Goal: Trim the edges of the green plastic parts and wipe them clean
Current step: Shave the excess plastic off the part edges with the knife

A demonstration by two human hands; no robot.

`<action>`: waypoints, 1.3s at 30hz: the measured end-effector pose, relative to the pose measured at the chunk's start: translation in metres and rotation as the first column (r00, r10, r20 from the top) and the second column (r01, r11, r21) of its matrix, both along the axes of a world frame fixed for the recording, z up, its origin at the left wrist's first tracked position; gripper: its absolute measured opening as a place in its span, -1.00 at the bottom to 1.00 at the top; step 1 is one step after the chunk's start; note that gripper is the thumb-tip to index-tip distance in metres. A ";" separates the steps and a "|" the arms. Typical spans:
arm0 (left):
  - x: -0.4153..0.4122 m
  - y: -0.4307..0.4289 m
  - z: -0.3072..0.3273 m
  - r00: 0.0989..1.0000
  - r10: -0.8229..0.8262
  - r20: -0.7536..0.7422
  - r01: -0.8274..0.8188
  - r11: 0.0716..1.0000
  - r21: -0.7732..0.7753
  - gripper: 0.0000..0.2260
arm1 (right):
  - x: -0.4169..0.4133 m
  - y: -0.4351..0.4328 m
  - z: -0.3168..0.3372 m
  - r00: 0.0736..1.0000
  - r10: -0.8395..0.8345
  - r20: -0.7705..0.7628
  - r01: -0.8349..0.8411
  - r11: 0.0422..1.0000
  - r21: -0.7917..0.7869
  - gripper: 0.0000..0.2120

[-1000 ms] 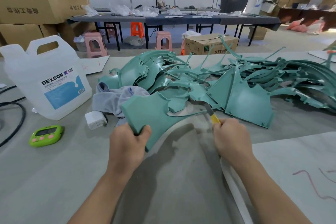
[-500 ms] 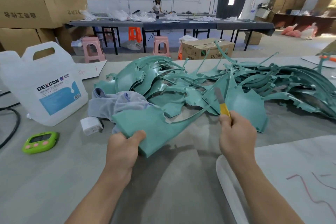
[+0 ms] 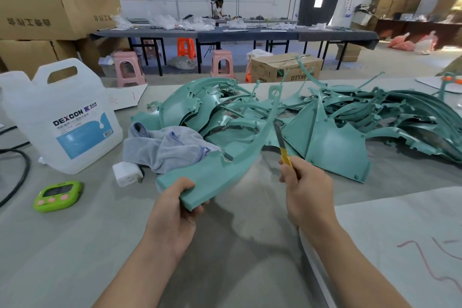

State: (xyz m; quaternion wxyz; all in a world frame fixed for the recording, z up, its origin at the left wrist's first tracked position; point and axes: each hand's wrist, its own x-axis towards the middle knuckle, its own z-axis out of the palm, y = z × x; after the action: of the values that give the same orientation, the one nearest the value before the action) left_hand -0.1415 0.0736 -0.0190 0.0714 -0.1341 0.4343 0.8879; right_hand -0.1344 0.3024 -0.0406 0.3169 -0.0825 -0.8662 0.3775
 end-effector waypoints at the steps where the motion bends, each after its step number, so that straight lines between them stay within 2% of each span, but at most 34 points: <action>1: 0.000 -0.001 0.001 1.000 -0.003 0.000 0.003 1.000 -0.002 -0.82 | 0.002 -0.001 0.001 1.000 0.006 -0.029 -0.007 1.000 -0.011 -0.78; 6: 0.000 0.000 0.003 1.000 0.016 0.016 -0.016 1.000 -0.016 -0.86 | 0.003 0.000 0.005 0.996 0.002 -0.092 -0.010 0.995 -0.095 -0.80; 9: -0.002 0.000 0.002 0.995 0.090 0.051 -0.087 0.995 -0.055 -0.95 | 0.002 -0.003 0.005 0.999 0.003 -0.044 -0.005 0.999 -0.047 -0.83; 10: -0.003 0.000 0.001 0.993 0.109 0.049 -0.106 0.992 -0.065 -0.90 | 0.002 -0.007 0.003 1.000 0.020 -0.003 -0.020 1.000 -0.018 -0.85; 12: -0.004 0.002 0.001 0.989 0.141 0.031 -0.139 0.988 -0.069 -0.81 | 0.004 -0.019 -0.002 0.992 0.082 0.095 -0.085 0.996 0.028 -0.88; 15: -0.005 0.010 0.000 0.979 0.199 0.038 -0.198 0.980 -0.023 -0.74 | 0.014 -0.043 -0.003 0.969 0.200 0.142 -0.211 0.975 0.069 -0.85; 19: -0.008 0.014 -0.001 0.966 0.249 0.062 -0.252 0.967 0.039 -0.75 | 0.030 -0.068 -0.001 0.928 0.335 0.163 -0.355 0.928 0.114 -0.85; 24: -0.009 0.007 -0.001 0.972 0.213 0.099 -0.218 0.975 0.038 -0.73 | 0.038 -0.076 0.009 0.870 0.469 0.155 -0.491 0.853 0.178 -0.83; 29: -0.010 0.003 0.000 0.971 0.220 0.095 -0.227 0.971 0.072 -0.79 | 0.036 -0.067 0.012 0.806 0.548 0.226 -0.583 0.800 0.142 -0.87; 33: -0.007 -0.003 0.002 0.992 0.129 0.014 -0.130 0.983 0.132 -0.75 | 0.026 -0.052 0.009 0.880 0.432 0.196 -0.450 0.891 0.058 -0.91; 36: -0.006 -0.006 0.003 0.994 0.107 0.002 -0.106 0.982 0.155 -0.71 | 0.017 -0.035 0.008 0.949 0.294 0.110 -0.291 0.956 -0.046 -0.73; 39: -0.005 -0.005 0.004 0.996 0.093 -0.001 -0.092 0.981 0.170 -0.70 | 0.013 -0.024 0.008 0.992 0.125 0.037 -0.124 0.992 -0.025 -0.79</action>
State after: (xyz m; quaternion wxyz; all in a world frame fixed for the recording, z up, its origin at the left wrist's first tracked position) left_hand -0.1464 0.0682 -0.0154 0.0393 -0.1434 0.3505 0.9247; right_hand -0.1214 0.2782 -0.0326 0.2752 -0.0392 -0.8712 0.4047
